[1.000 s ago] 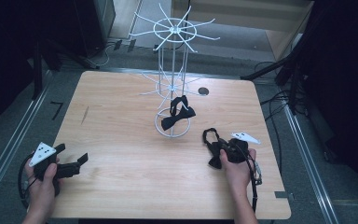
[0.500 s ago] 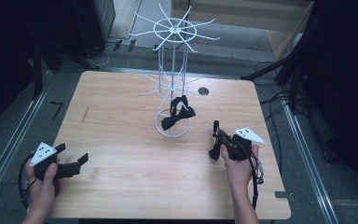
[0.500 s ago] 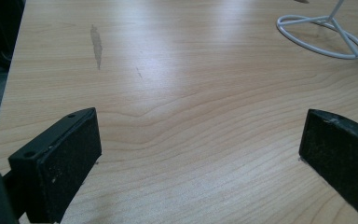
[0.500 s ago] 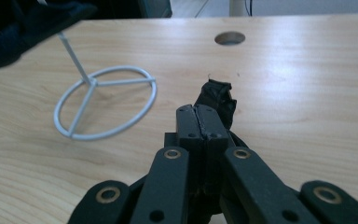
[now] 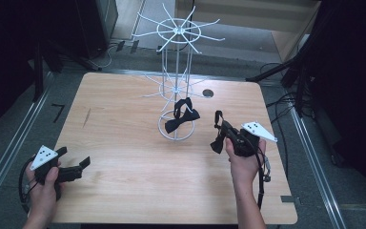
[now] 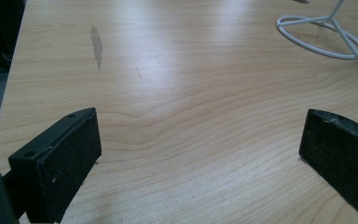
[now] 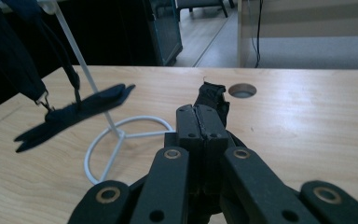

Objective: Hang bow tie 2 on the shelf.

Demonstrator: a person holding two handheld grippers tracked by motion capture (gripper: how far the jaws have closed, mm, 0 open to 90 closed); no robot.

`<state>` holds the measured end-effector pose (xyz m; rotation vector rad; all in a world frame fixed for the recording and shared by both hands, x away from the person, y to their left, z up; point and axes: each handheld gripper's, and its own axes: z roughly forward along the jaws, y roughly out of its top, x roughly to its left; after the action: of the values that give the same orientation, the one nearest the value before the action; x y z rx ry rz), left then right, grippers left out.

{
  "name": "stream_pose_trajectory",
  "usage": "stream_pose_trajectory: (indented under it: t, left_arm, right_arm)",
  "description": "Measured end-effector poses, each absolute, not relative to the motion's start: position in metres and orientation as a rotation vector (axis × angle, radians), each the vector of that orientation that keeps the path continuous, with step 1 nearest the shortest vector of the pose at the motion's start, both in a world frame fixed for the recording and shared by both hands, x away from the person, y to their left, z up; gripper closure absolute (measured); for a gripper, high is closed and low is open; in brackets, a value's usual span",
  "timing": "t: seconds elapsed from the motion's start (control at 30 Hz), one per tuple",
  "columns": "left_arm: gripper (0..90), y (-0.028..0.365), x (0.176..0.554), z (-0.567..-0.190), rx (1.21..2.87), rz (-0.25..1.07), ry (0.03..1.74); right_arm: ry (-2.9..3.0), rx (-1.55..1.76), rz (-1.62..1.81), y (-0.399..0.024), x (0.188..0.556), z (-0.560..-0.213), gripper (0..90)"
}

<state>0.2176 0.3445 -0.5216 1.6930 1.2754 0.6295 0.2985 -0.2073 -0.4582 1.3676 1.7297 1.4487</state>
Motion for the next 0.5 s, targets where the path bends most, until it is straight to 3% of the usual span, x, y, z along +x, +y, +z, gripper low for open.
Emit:
stream_pose_trajectory:
  t: [0.5]
  left_arm:
    - [0.0,0.344,0.218,-0.522,1.694,0.628,1.276]
  right_arm:
    - [1.703,1.320,1.505,-0.194,0.302,-0.433,90.0]
